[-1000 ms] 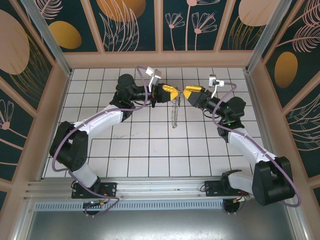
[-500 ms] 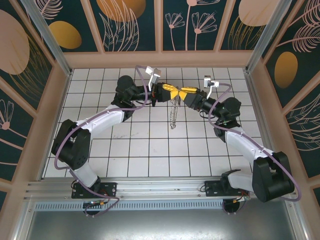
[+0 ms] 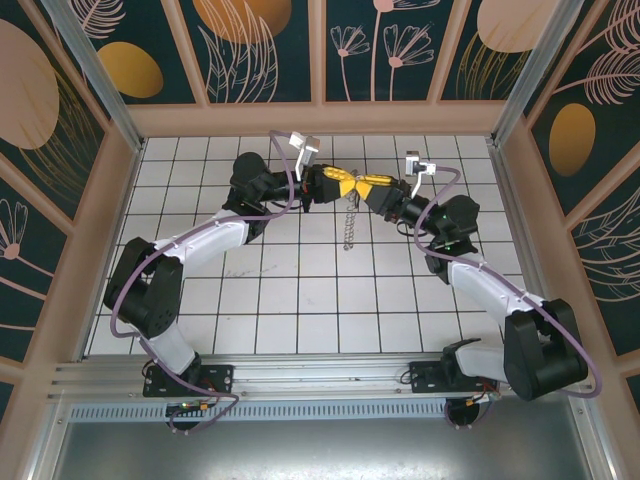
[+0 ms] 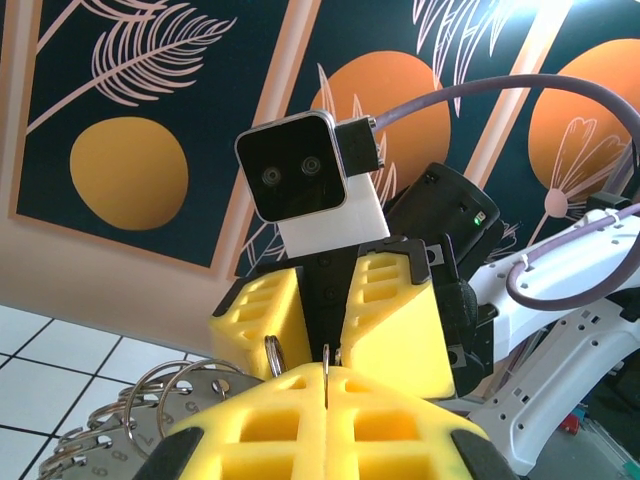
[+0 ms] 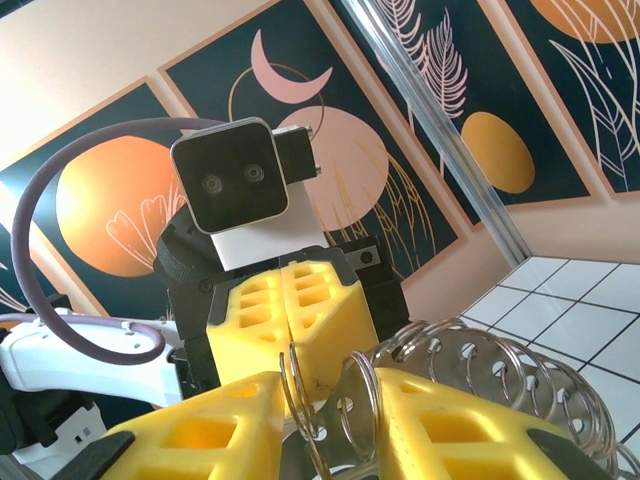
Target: Put the keys on the keyring
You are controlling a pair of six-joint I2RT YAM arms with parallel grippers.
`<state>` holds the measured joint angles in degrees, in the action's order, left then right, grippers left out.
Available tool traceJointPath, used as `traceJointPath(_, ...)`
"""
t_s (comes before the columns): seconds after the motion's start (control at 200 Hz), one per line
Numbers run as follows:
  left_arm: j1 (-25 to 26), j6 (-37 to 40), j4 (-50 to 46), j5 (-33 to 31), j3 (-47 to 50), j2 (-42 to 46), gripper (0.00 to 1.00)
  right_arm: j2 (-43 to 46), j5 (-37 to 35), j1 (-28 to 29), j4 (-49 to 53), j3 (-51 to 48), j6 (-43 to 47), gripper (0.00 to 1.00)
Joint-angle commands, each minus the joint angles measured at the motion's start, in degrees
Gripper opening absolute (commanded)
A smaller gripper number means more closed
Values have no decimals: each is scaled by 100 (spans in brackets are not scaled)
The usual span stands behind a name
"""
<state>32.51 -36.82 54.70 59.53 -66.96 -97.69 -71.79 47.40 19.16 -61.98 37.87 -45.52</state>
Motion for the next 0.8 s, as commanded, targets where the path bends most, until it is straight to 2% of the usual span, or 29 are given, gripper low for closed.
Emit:
traceJointPath(0.0,-26,-172,528,-27,-9,-14,0,-96,-96,73,-429,34,-69,20)
traceJointPath(0.14,-28,-248,595,-63,16,-13,0,-168,-114,88,-473,76,-90,0)
traceJointPath(0.26,-28,-245,580,-125,25,-171,0,-172,-152,80,-299,144,-10,0)
traceJointPath(0.375,-90,-76,315,-407,34,-99,0,-153,-120,55,284,346,319,0)
traceJointPath(0.51,-379,-24,206,-743,141,161,20,-214,101,-86,1262,779,895,0)
traceJointPath(0.631,-661,167,-85,-832,158,374,30,-405,444,-320,2056,1255,1355,0)
traceJointPath(0.796,-797,1384,-1782,-829,-262,549,37,-900,1101,-623,3094,2059,1970,0)
